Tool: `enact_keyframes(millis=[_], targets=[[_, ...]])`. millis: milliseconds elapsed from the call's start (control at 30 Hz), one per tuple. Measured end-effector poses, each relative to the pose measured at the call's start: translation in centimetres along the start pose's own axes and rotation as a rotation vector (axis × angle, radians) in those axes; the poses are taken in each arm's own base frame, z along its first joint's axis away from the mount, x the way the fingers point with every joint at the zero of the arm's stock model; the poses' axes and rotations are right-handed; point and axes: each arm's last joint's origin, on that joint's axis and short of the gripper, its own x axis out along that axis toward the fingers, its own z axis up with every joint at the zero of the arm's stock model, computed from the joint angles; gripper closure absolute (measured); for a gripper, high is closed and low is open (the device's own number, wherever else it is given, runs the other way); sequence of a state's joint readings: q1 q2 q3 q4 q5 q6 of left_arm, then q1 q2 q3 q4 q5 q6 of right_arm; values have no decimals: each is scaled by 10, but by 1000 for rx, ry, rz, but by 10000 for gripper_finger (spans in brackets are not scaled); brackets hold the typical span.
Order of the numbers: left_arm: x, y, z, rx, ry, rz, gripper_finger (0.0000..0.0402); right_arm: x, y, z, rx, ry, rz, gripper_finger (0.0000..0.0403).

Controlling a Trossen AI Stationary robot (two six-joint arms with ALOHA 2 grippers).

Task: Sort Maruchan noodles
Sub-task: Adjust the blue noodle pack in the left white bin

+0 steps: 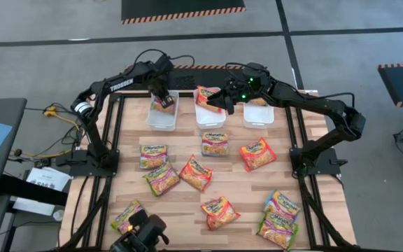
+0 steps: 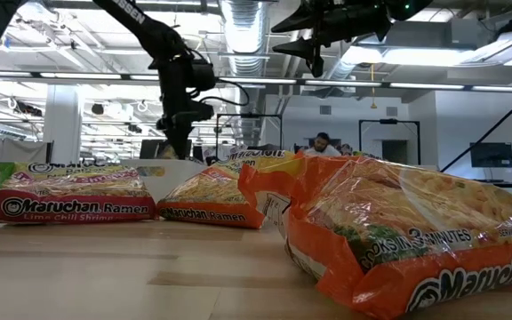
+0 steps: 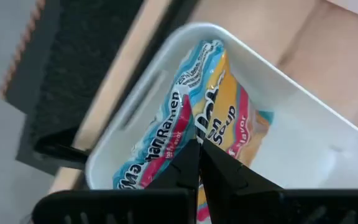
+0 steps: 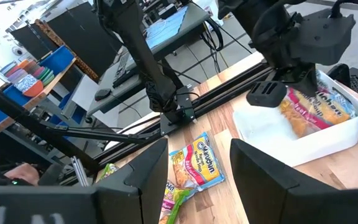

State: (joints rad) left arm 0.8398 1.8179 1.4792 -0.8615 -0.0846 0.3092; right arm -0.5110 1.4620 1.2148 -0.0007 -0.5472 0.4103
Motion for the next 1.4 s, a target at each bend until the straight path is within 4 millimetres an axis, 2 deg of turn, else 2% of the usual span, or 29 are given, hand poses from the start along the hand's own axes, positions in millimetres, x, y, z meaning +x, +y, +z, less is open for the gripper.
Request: enact_keyframes(millis=[367, 900, 1100, 1233, 1400], targets=[[-1, 8, 10, 6, -82, 130, 401, 0, 0, 0, 0, 0, 0, 204], [-1, 7, 12, -53, -118, 86, 401, 0, -1, -1, 7, 11, -5, 204], [-1, 5, 11, -19, -131, -3, 400, 0, -1, -1, 8, 11, -5, 204], [-1, 4, 11, -13, -129, -6, 383, 0, -1, -1, 8, 12, -5, 204], [-1, 4, 11, -12, -128, -5, 339, 0, -1, -1, 8, 11, -5, 204]])
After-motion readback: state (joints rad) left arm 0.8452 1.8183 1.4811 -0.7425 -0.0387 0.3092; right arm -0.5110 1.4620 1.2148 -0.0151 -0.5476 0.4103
